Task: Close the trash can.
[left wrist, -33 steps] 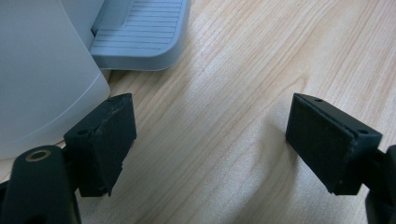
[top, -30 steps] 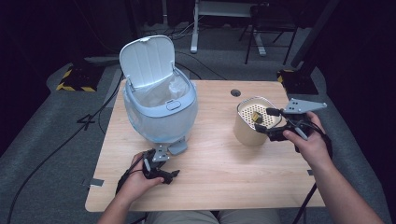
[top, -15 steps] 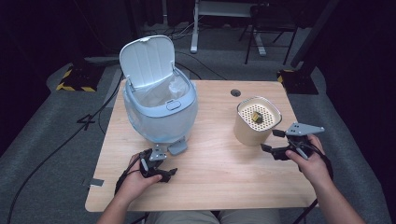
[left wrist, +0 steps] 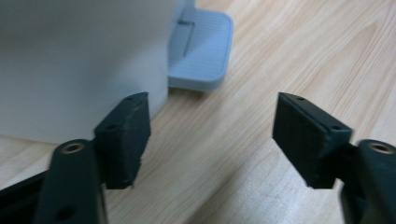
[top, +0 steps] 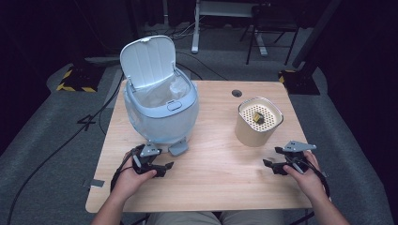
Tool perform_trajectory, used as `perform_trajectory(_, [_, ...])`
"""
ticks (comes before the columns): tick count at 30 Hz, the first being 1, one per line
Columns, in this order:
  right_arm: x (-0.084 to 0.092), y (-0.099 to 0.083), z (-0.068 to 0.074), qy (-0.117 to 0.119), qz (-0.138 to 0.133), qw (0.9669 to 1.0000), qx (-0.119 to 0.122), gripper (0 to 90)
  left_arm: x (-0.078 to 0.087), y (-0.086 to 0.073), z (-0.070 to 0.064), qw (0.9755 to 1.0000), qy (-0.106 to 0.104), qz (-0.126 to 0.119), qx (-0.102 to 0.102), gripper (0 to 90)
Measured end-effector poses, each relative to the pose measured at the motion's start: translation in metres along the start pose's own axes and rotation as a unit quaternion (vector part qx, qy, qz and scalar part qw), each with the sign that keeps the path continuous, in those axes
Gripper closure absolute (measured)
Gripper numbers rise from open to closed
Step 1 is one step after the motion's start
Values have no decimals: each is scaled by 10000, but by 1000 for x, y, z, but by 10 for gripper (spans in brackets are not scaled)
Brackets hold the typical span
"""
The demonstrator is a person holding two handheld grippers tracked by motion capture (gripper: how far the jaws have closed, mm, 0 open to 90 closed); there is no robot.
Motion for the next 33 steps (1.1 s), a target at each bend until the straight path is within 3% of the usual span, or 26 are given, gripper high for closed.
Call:
perform_trajectory(4, [-5, -7, -7, -137, -62, 9998, -95, 209, 12, 5, 2, 9998, 42, -217, -30, 285])
perform_trajectory(10, [-10, -18, -14, -316, 56, 9993, -193, 194, 31, 10, 1, 9992, 67, -392, -74, 282])
perform_trajectory(12, [-9, -20, -15, -395, 43, 9987, -320, 184, 44, 16, 4, 9985, 78, -539, 27, 280])
perform_trajectory(15, [-9, -20, -15, -410, 44, 9986, -327, 182, 54, 20, 9, 9979, 131, -634, 75, 281])
perform_trajectory(21, [-9, -21, -16, -401, 79, 9983, -416, 173, 81, 35, 22, 9950, 210, -951, 209, 283])
perform_trajectory(26, [-9, -21, -16, -395, 77, 9983, -426, 172, 100, 50, 32, 9926, 290, -1177, 111, 281])
perform_trajectory(30, [-9, -21, -16, -395, 76, 9983, -422, 172, 122, 67, 42, 9884, 341, -1468, 175, 281])
perform_trajectory(33, [-9, -21, -16, -397, 73, 9983, -419, 173, 127, 74, 44, 9881, 341, -1497, 68, 273])
Point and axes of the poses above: each handheld gripper's, and its own axes: x roughly backward along the jaws, y roughly out of its top, z roughly to its left, the point moved 7 cm from there along -x, roughly forward along the jaws, and after that the axes turned 7 degrees about -x, right-handed, at the moved point
